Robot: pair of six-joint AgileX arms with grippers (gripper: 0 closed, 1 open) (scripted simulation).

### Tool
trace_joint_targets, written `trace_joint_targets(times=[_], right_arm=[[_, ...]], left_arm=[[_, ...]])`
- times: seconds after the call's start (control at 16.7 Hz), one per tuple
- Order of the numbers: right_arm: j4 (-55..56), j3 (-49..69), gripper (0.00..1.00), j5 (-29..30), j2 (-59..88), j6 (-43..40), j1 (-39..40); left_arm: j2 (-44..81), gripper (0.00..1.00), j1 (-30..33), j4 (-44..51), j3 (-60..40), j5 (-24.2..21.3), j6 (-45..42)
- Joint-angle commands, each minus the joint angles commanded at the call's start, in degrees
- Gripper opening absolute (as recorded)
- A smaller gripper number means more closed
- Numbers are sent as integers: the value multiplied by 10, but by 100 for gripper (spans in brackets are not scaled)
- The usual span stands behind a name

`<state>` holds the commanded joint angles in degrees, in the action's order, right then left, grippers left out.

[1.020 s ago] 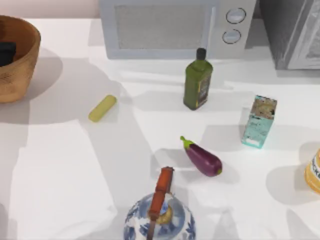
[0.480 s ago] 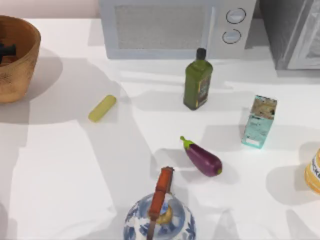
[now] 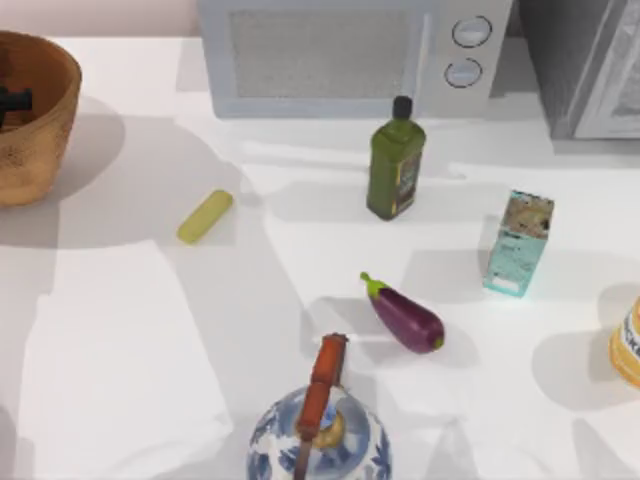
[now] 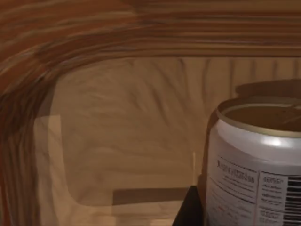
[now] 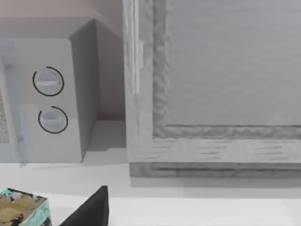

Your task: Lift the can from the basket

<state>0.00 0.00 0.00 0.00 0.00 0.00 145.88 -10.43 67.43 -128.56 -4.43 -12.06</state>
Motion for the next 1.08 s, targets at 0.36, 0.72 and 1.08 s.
trace_joint_targets(times=[0.36,0.72,1.08], right_arm=[[0,0,100,0,0,0,0],[0,0,100,0,0,0,0],[0,0,100,0,0,0,0]], left_arm=[[-68,0,-1,-11,52,-4,6],[-298,0,5,-109,260,-37,11],[-675,0,21,-270,588,-59,27]])
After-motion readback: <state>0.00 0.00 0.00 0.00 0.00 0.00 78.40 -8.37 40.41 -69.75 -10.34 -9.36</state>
